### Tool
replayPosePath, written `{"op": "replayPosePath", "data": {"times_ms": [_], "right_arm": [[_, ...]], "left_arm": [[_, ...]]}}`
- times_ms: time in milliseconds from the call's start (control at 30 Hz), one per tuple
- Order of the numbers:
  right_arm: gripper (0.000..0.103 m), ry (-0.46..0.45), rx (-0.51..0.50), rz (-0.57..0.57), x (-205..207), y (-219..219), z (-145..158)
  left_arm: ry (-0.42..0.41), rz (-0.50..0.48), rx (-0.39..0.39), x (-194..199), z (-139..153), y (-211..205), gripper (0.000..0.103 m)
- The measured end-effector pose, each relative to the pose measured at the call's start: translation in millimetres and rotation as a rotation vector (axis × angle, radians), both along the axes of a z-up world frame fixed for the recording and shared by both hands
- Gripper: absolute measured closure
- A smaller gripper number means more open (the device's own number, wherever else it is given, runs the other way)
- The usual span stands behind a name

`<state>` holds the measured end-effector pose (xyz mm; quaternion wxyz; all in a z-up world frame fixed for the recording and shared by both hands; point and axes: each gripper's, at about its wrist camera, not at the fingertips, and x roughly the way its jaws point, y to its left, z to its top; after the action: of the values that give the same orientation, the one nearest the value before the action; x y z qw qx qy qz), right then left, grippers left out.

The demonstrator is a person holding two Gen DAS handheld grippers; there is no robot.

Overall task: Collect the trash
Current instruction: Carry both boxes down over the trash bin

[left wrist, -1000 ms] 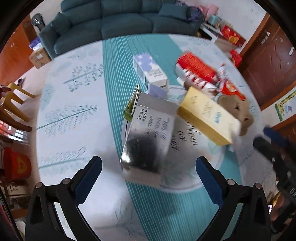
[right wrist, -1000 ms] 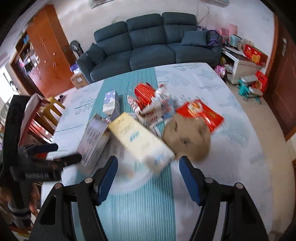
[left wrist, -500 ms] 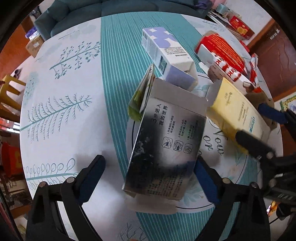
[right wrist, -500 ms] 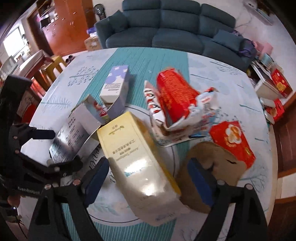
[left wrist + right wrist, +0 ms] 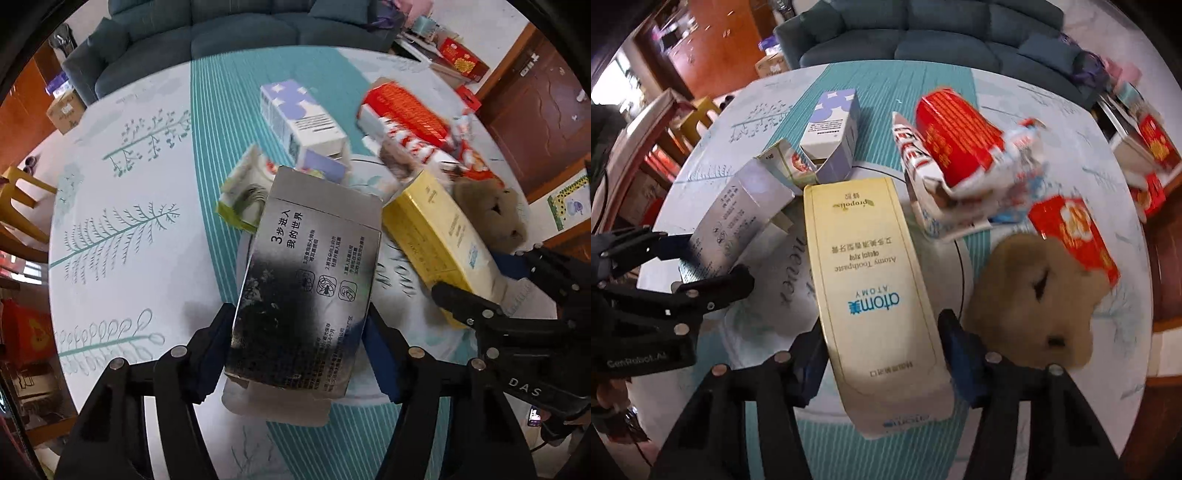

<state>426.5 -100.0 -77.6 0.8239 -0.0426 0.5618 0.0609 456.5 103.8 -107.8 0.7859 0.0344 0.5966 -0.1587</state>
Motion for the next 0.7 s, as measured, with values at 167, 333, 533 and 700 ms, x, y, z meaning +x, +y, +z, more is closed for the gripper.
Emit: {"op": "replayPosePath", "data": {"times_ms": [167, 333, 533, 700], "right_arm": [[0.047, -0.017, 0.093, -0.095, -38, -16, 15], [0.047, -0.046, 0.183, -0.175, -90, -33, 34], [0.048, -0.093, 0.301, -0.228, -164, -57, 63], [0.048, -0.128, 0.361, -0.198, -229, -86, 86]], "left_arm": [[-0.043, -0.018, -0.003, -37, 31, -6, 0.038], [-0.081, -0.015, -0.026, -82, 65, -5, 0.038], [-0.142, 0.017, -0.047, -158, 105, -21, 0.038], [-0.182, 0.086, -0.092, -227, 127, -40, 0.038]]}}
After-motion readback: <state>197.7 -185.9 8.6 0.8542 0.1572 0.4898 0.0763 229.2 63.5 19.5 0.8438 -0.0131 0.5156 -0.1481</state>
